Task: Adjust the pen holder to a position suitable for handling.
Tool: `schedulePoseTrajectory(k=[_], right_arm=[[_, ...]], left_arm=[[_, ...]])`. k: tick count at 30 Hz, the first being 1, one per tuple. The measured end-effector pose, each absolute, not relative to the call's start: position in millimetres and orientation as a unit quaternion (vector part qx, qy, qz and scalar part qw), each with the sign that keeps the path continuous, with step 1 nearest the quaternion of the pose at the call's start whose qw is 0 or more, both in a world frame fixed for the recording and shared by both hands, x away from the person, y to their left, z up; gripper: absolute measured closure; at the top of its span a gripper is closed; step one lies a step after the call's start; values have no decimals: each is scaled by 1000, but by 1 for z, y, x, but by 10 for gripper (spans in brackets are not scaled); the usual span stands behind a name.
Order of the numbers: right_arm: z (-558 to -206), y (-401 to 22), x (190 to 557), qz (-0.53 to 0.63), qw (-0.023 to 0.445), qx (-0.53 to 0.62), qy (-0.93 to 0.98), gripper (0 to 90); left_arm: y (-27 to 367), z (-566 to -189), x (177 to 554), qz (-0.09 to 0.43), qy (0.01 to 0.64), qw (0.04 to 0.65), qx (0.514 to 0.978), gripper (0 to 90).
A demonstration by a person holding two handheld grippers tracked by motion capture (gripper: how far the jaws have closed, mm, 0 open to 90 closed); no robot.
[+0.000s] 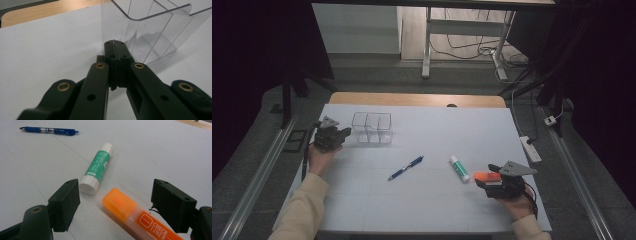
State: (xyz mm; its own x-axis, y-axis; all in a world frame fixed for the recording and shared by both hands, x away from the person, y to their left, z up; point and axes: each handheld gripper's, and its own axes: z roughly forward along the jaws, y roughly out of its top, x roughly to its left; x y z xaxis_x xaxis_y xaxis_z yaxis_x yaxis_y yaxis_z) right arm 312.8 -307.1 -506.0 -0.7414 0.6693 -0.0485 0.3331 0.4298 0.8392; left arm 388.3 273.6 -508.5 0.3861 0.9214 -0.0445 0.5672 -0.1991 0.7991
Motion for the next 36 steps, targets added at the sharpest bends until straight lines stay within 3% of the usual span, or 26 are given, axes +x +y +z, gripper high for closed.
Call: schedulePoseTrajectory(k=[36], right_arm=[[-506, -305, 311, 430, 191, 300, 830, 229]], left_arm=[[266, -514, 405, 193, 489, 404, 748, 888]])
